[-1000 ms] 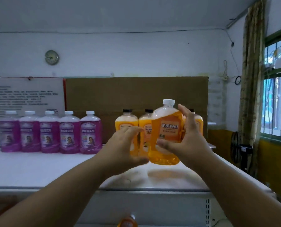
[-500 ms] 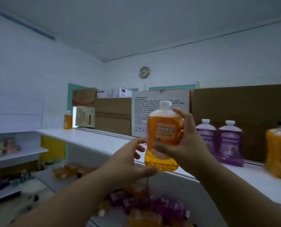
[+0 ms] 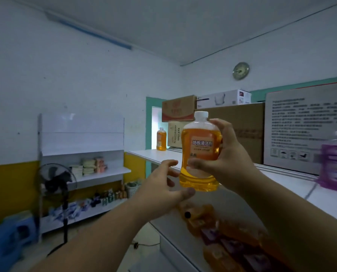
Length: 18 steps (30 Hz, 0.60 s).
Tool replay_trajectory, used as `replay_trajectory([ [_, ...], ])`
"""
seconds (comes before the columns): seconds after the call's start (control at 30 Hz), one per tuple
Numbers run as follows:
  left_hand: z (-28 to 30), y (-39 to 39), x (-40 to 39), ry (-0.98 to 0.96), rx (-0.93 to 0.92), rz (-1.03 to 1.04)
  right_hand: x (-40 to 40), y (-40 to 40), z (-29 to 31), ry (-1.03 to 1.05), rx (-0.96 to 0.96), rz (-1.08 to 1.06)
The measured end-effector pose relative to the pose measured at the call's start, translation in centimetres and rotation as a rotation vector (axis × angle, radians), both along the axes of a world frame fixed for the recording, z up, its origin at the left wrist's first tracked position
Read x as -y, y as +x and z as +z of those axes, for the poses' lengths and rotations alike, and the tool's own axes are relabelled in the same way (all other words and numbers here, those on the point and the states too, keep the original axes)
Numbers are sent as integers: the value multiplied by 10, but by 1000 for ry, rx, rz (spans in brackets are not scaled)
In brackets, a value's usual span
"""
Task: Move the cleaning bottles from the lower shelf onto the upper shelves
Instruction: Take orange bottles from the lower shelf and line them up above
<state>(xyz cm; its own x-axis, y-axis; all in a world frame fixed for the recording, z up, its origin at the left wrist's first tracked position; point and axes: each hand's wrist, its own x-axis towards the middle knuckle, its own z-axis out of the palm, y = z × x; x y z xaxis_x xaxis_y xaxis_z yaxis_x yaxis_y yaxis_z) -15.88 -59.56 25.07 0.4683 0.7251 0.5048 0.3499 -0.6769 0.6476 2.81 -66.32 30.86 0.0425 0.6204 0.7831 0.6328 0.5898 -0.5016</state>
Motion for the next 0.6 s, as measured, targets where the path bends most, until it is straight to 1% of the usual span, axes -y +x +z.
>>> replay_trajectory([
  [0.23,12,-26,-152,2,16,75,-173,-25,18,20,-15,50],
  [0.37,19,-49,-251,-24,18,119,-274,-50,27,2,-2,29],
  [0.47,14,-62,-325,-5,9,90,-340,-67,20,8,12,-6],
  [0.6,4,-70,-429,51,-40,-19,-412,-82,4,37,31,-144],
])
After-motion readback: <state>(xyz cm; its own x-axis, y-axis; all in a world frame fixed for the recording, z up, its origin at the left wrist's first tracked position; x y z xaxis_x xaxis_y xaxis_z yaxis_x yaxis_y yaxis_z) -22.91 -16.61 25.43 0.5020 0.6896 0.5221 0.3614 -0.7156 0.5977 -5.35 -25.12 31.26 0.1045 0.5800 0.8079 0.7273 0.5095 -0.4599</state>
